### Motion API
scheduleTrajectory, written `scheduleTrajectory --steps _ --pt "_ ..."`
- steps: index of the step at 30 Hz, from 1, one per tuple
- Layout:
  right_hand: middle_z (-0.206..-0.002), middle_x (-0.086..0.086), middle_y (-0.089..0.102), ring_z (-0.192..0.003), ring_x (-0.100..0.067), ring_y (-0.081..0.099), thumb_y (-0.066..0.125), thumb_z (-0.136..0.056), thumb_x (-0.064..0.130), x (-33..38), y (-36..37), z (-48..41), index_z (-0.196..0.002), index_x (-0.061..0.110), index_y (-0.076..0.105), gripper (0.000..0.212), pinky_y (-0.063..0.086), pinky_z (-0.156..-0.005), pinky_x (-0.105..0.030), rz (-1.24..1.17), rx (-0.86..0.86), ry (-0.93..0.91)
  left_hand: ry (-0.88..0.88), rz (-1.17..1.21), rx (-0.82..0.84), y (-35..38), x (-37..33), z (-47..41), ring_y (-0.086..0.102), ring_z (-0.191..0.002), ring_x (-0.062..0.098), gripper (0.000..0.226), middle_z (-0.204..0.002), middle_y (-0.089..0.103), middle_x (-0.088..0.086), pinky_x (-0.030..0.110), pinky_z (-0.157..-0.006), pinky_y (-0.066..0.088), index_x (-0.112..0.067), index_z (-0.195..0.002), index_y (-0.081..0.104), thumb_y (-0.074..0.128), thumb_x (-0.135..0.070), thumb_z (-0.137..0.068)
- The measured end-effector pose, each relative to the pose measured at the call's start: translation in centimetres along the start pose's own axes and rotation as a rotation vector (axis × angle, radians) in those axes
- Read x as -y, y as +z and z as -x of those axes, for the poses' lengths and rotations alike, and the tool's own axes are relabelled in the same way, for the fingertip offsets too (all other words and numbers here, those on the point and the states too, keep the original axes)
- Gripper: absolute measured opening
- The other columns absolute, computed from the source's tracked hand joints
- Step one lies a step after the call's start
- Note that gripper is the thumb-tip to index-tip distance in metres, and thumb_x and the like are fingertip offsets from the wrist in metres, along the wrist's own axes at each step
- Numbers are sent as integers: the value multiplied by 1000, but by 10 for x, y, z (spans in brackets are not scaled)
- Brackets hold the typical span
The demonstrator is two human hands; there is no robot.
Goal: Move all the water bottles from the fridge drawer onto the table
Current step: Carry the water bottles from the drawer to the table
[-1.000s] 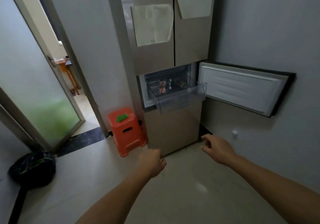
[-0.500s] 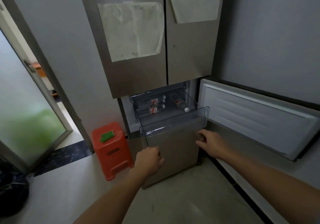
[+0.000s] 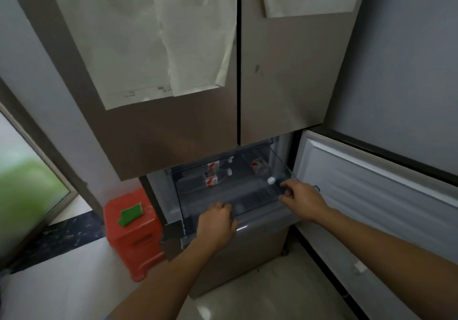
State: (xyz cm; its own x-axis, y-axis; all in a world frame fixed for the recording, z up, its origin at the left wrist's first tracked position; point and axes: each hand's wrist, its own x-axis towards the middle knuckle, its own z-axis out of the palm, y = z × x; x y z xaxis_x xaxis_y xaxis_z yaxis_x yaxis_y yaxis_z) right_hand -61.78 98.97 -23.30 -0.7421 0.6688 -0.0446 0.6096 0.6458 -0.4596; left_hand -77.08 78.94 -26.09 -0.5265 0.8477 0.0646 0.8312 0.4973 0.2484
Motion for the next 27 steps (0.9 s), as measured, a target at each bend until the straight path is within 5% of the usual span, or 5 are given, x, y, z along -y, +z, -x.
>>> scheduleTrajectory --steps 4,12,20,23,27 --pt "-96 -1 63 -86 -18 59 62 -90 34 -16 5 -54 -125 21 56 38 44 -70 -28 5 45 9 -47 24 111 24 2 -32 62 -98 27 30 -109 64 8 35 -78 48 -17 -102 61 43 -40 -95" --pt "-121 -15 61 -105 -31 59 55 -91 36 -52 61 -171 -124 7 55 44 47 -80 -29 98 304 100 -315 76 126 54 -1 -50 64 -90 30 48 -92 70 10 35 -73 48 -17 -86 61 31 -53 -97" --pt "-141 -23 44 -122 -39 50 51 -93 41 -63 114 -232 -150 0 4 84 46 -94 -44 37 306 236 -501 68 7 65 -5 -51 64 -77 18 43 -81 69 -2 33 -70 51 -25 -89 61 36 -60 -91" --pt "-134 -21 51 -114 -41 55 57 -89 32 -56 120 -231 -146 2 19 74 49 -92 -47 -31 297 190 -522 64 -2 66 -6 -52 63 -73 17 46 -78 69 -2 34 -68 52 -25 -91 62 33 -61 -90" --pt "-119 -17 57 -103 -36 60 70 -84 18 -38 127 -210 -130 4 41 57 50 -82 -33 -218 409 224 -529 47 2 69 -6 -52 63 -70 16 54 -76 68 -1 34 -68 54 -25 -93 62 26 -64 -86"
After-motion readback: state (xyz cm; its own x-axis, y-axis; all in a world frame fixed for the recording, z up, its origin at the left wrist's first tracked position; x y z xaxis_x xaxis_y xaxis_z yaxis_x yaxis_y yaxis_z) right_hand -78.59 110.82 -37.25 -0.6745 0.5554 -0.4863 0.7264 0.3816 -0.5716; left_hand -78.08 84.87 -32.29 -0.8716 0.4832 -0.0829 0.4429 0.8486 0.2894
